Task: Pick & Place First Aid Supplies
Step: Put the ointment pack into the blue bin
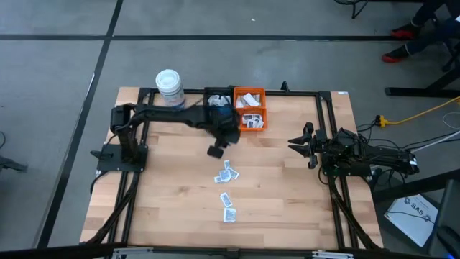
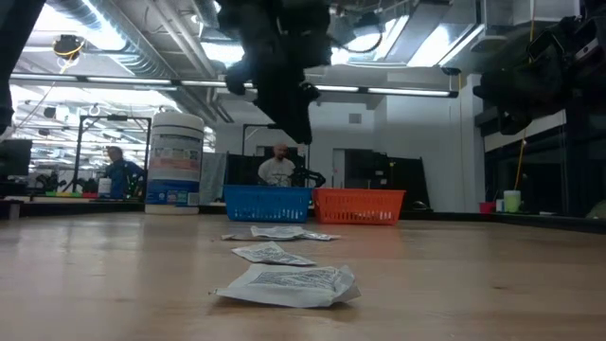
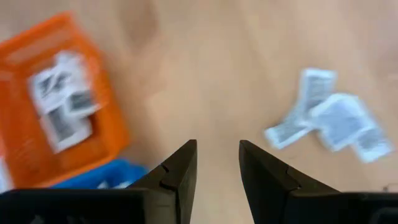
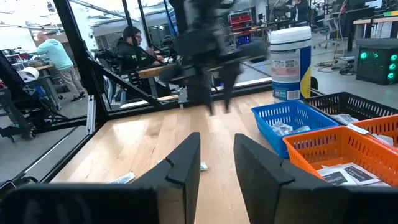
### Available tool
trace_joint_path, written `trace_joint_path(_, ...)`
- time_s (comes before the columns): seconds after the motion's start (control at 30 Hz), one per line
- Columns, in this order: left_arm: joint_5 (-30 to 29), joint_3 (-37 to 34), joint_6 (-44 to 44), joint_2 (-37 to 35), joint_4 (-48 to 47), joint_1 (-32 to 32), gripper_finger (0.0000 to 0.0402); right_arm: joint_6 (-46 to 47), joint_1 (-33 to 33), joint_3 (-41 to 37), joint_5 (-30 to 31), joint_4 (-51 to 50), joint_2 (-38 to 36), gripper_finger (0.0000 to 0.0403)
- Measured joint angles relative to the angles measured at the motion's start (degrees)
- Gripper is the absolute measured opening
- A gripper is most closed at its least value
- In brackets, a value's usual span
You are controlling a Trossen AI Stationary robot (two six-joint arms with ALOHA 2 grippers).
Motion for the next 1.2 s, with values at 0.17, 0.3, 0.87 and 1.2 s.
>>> trace_joint_path(0.17, 0.0, 0.0, -1.9, 0.0, 0.0, -6.7, 0.0114, 0.0, 0.0, 0.0, 0.0, 0.0, 0.0, 0.01)
trace_joint_path(0.3, 0.7, 0.0, -1.7, 0.0, 0.0, -11.7, 0.0115, 0.0, 0.0, 0.0, 0.0, 0.0, 0.0, 0.01)
trace_joint_path(0.87, 3.9, 0.0, 9.6, 3.7, 3.3, -25.8, 0.0113, 0.0, 0.0, 0.0, 0.0, 0.0, 0.0, 0.01)
trace_joint_path(1.2, 2.8, -0.1, -9.4, 11.2, 6.6, -26.8, 0.0111, 0.0, 0.0, 0.0, 0.0, 0.0, 0.1, 0.01)
